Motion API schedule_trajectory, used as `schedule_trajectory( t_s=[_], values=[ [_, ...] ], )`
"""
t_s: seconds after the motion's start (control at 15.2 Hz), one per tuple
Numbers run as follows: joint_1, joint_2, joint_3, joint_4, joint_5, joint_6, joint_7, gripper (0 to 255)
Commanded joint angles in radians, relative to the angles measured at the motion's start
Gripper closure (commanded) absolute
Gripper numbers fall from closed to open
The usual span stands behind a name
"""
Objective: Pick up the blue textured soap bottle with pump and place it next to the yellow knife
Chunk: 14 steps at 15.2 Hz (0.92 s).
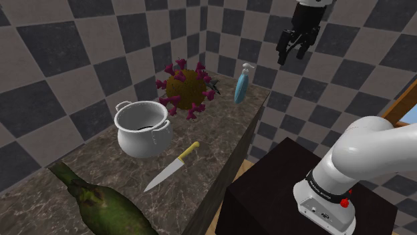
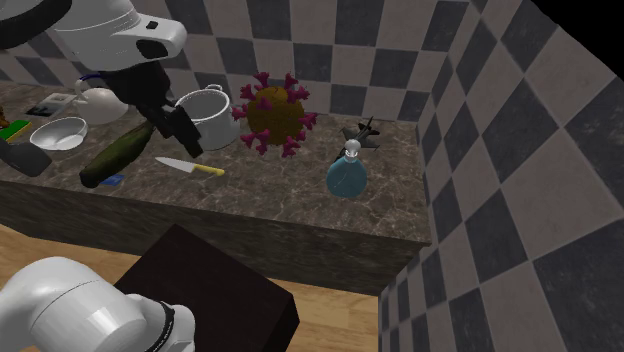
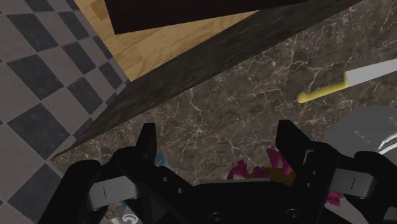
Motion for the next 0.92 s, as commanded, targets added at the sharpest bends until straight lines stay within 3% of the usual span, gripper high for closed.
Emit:
schedule_trajectory(
  t_s=[0.0,0.86],
  values=[
    [0.0,0.0,0.0,0.0,0.0,0.0,0.0,0],
    [-0.029,0.383,-0.139,0.101,-0.099,0.292,-0.177,0]
  ],
)
